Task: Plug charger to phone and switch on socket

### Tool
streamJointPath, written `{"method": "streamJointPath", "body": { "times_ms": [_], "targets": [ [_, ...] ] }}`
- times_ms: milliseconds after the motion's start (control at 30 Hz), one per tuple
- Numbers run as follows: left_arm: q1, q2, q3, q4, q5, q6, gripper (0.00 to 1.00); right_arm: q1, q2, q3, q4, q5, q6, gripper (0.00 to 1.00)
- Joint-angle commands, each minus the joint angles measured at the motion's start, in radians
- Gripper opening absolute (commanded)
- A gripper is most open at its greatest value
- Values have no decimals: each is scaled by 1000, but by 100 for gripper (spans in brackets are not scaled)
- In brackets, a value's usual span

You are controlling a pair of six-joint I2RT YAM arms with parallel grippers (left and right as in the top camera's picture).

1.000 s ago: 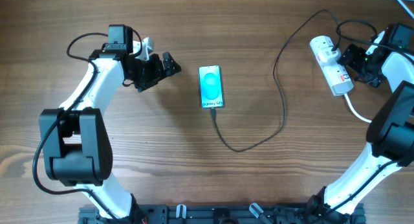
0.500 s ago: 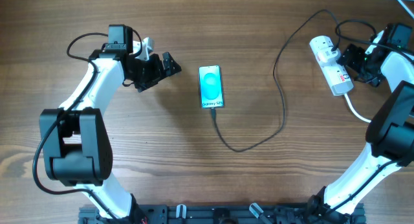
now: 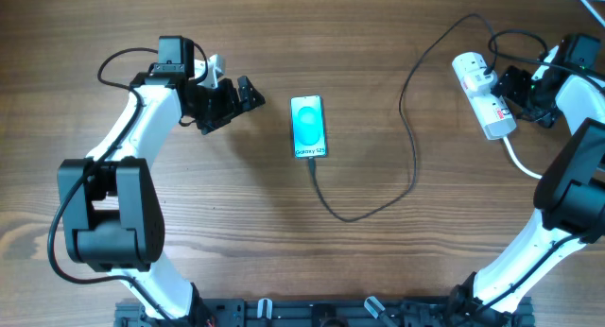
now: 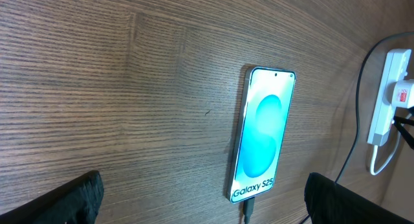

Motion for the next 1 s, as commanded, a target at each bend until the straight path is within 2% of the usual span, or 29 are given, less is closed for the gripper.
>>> {"method": "streamJointPath", "body": {
  "times_ms": [0, 233, 333, 533, 767, 967],
  "targets": [
    [8, -28, 9, 0, -7, -1, 100, 14, -39, 18, -51, 3, -108, 100],
    [8, -28, 9, 0, -7, -1, 100, 5, -173, 27, -67, -1, -121, 100],
    [8, -28, 9, 0, -6, -1, 100, 7, -174, 8, -67, -101, -259, 100],
    [8, -28, 9, 0, -6, -1, 100, 27, -171, -17, -83, -121, -359, 99],
    [8, -28, 9, 0, -7, -1, 100, 38, -150, -18, -162, -105, -396, 95],
    [8, -28, 9, 0, -7, -1, 100, 48, -94, -18, -197, -19, -392, 96]
  ]
}}
